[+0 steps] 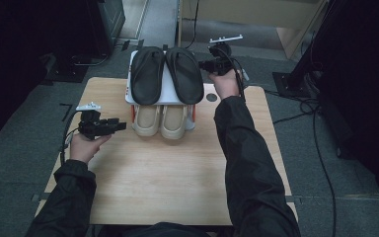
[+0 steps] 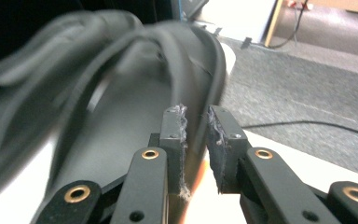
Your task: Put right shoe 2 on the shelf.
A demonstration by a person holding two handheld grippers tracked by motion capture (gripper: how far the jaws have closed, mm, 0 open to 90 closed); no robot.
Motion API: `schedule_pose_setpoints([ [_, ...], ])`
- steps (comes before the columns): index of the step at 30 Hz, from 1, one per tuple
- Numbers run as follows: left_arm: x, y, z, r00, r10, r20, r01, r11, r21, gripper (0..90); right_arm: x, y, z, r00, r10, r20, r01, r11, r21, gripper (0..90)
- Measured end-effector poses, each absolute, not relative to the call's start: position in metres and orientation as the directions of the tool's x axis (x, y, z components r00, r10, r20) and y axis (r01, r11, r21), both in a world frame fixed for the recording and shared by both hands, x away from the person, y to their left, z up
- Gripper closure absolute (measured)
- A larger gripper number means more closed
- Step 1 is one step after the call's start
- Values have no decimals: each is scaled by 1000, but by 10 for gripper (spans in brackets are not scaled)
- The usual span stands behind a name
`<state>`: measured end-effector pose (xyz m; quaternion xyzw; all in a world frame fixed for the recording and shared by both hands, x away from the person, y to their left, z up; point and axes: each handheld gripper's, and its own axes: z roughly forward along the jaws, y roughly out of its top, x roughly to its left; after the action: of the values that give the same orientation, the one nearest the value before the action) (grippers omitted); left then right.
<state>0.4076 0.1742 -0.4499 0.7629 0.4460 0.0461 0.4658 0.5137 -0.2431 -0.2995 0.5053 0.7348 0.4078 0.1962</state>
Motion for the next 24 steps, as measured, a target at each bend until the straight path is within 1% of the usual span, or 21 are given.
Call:
schedule_pose_setpoints([
  [5, 408, 175, -450, 597, 725, -343, 637, -169, 752, 481, 510, -254, -318, -419, 899, 125, 590, 165, 791, 770],
  [9, 408, 175, -451, 597, 726, -343, 639, -171, 750, 481, 508, -253, -330, -430, 893, 132, 594, 170, 786, 779],
  [12, 408, 174, -451, 596, 725, -345, 639, -168, 750, 481, 507, -253, -331, -432, 892, 135, 586, 164, 794, 782],
  [15, 408, 173, -451, 597, 724, -344, 639, -170, 750, 481, 506, -252, -332, -449, 878, 165, 596, 157, 787, 774],
  [18, 408, 173, -451, 599, 724, -342, 638, -173, 750, 481, 502, -246, -331, -472, 869, 149, 588, 184, 788, 773],
  [24, 408, 174, -451, 598, 723, -345, 639, -169, 751, 481, 497, -233, -332, -501, 854, 140, 562, 199, 803, 773],
])
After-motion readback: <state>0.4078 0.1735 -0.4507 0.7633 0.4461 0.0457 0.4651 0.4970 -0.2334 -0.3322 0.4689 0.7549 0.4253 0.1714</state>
